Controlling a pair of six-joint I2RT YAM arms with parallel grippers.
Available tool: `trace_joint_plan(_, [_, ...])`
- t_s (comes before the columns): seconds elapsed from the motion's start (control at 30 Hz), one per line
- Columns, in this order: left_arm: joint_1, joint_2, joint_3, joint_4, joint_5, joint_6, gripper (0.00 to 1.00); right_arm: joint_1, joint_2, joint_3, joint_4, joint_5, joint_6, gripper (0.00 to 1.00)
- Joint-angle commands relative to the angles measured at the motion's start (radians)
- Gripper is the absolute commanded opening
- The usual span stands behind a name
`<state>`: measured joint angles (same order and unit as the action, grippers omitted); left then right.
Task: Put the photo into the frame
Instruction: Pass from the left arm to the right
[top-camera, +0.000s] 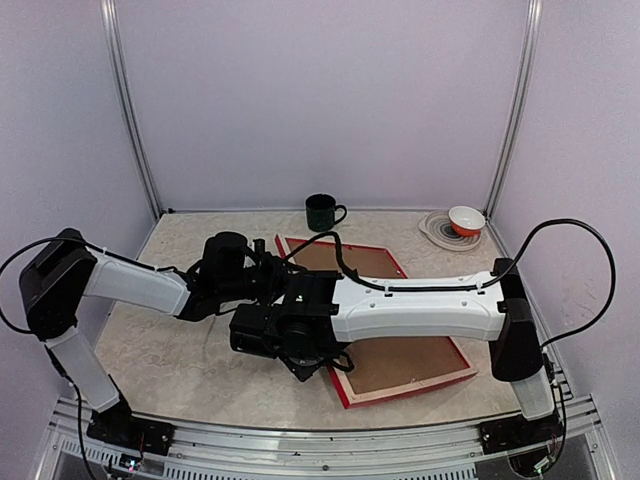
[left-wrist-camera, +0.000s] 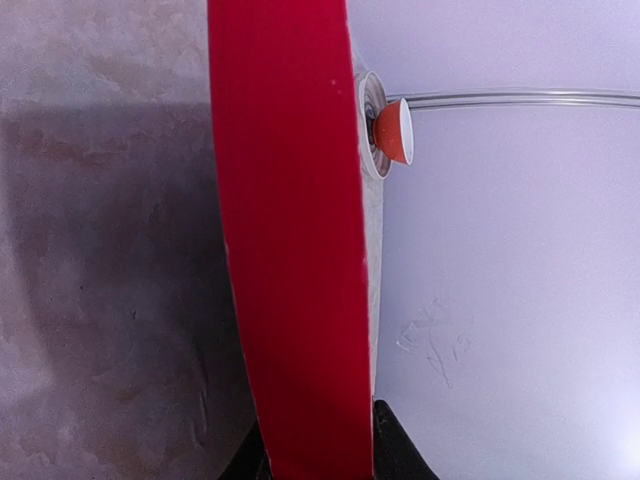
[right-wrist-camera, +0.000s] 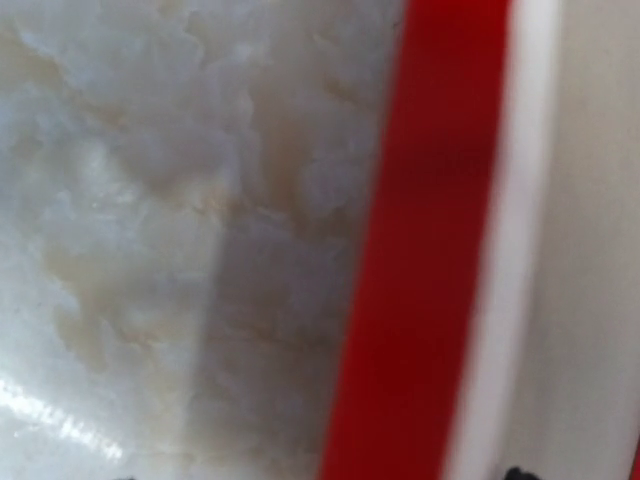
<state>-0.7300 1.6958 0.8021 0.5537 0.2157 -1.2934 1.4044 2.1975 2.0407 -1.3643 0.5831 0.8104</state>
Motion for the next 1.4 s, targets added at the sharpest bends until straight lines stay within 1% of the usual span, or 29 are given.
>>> trace_joint_plan(0.0, [-0.005, -0.067, 0.088, -0.053, -0.043, 0.067, 0.26, 0.011, 0.018, 0.015, -0.013, 0.058, -0.025, 0.76])
trace_joint_plan(0.1, [-0.011, -0.083, 0.103, -0.095, -0.067, 0.076, 0.27, 0.010, 0.024, 0.023, -0.014, 0.076, -0.042, 0.67])
trace_joint_plan(0.17, [-0.013, -0.092, 0.108, -0.105, -0.070, 0.082, 0.27, 0.010, 0.023, 0.018, -0.013, 0.088, -0.047, 0.63])
trace_joint_plan(0.37, [-0.019, -0.098, 0.111, -0.131, -0.078, 0.097, 0.29, 0.012, -0.010, -0.013, -0.014, 0.137, -0.039, 0.41])
trace_joint_plan(0.43, [-0.020, -0.101, 0.108, -0.132, -0.078, 0.098, 0.32, 0.012, -0.040, -0.017, -0.013, 0.160, -0.031, 0.37])
trace_joint_plan(0.57, [-0.020, -0.114, 0.107, -0.131, -0.068, 0.095, 0.40, 0.017, -0.108, -0.019, -0.013, 0.205, -0.029, 0.32])
trace_joint_plan(0.77, [-0.019, -0.164, 0.142, -0.156, -0.065, 0.108, 0.46, 0.032, -0.214, -0.026, -0.012, 0.262, -0.029, 0.21])
trace_joint_plan(0.93, [-0.013, -0.231, 0.154, -0.190, -0.078, 0.118, 0.60, 0.035, -0.297, -0.011, -0.010, 0.288, -0.022, 0.20])
trace_joint_plan(1.03, [-0.003, -0.283, 0.145, -0.213, -0.091, 0.125, 0.64, 0.035, -0.342, -0.009, 0.005, 0.303, -0.024, 0.20])
trace_joint_plan(1.17, [0.022, -0.353, 0.122, -0.250, -0.105, 0.139, 0.74, 0.032, -0.415, -0.025, 0.048, 0.318, -0.035, 0.20])
trace_joint_plan(1.27, [0.044, -0.421, 0.087, -0.272, -0.128, 0.147, 0.82, 0.018, -0.489, -0.083, 0.119, 0.309, -0.033, 0.19])
trace_joint_plan(1.37, [0.062, -0.473, 0.067, -0.319, -0.149, 0.170, 0.87, -0.017, -0.593, -0.214, 0.255, 0.245, -0.044, 0.19])
